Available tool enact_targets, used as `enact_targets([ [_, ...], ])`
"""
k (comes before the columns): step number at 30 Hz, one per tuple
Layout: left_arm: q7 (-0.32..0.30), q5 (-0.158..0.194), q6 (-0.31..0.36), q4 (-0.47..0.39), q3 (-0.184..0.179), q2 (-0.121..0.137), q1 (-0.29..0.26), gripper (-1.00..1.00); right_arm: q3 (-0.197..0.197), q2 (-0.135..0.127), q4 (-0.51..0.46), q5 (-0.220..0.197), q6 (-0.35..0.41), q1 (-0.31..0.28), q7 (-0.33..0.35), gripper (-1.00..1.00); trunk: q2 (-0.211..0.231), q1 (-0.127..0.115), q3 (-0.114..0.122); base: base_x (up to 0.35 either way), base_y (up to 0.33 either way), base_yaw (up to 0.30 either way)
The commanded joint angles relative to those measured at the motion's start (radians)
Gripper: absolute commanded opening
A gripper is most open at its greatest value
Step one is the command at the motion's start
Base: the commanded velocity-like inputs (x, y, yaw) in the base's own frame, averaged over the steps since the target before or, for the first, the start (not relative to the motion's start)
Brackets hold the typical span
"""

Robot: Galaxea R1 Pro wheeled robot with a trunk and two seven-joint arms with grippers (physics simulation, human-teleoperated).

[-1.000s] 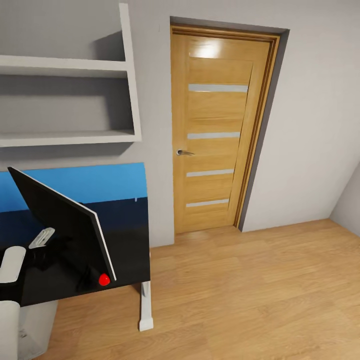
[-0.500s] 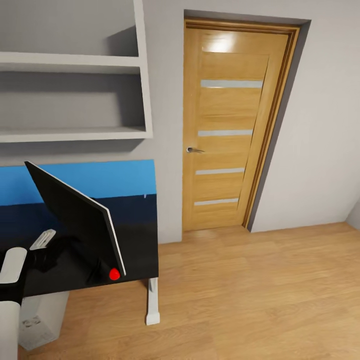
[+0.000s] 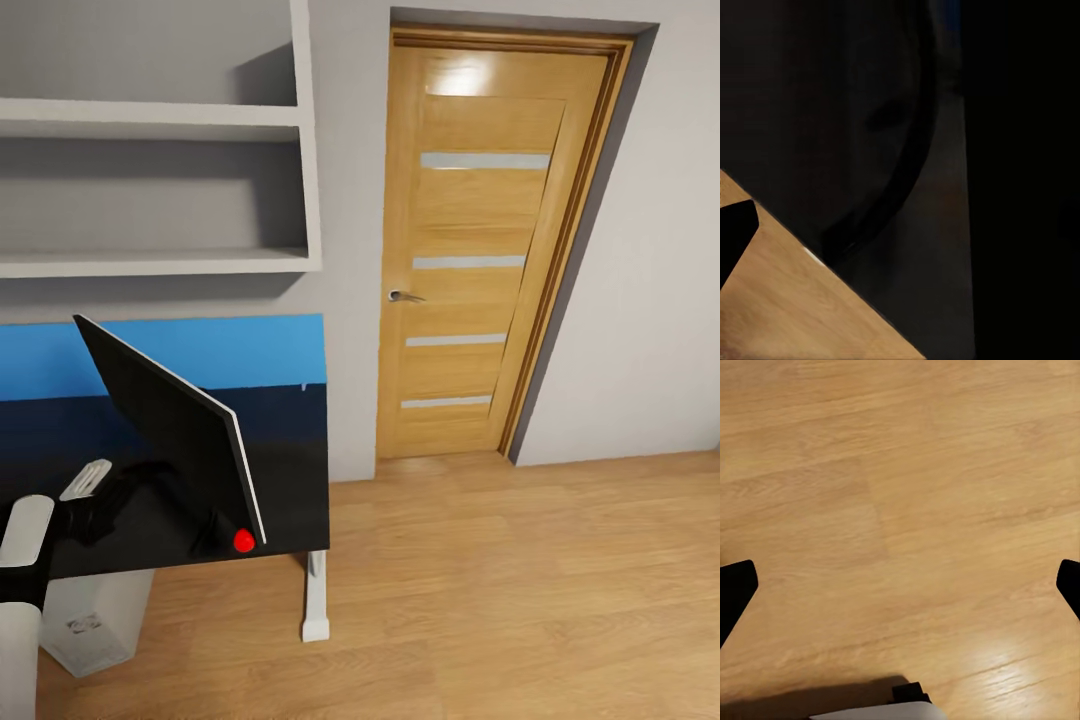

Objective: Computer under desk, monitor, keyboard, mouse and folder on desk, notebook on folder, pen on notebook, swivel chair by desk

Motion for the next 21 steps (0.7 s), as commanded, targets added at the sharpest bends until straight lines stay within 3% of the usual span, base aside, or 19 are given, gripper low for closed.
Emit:
enact_targets([
  [1, 0.009, 0.010, 0.003, -0.001, 0.001, 0.000, -0.001, 1.00, 0.009, -0.005, 0.002, -0.002, -0.005, -0.001, 0.002, 1.00, -0.001, 0.000, -0.001, 0.000, 0.000, 0.011],
  [6, 0.027, 0.037, 0.032, -0.017, 0.015, -0.019, 0.028, 1.00, 0.009, 0.022, 0.003, -0.005, -0.012, -0.001, 0.004, 1.00, -0.001, 0.000, -0.001, 0.000, 0.000, 0.000],
  [9, 0.028, 0.051, 0.034, -0.017, 0.015, -0.018, 0.035, 1.00, 0.009, 0.022, 0.003, -0.004, -0.012, -0.001, 0.004, 1.00, -0.001, 0.000, -0.001, 0.000, 0.000, 0.000],
  [21, 0.026, 0.053, 0.033, -0.054, 0.058, -0.026, 0.063, 1.00, 0.011, 0.035, 0.004, -0.001, -0.017, -0.001, 0.003, 1.00, -0.001, 0.000, -0.001, 0.000, 0.000, 0.000],
])
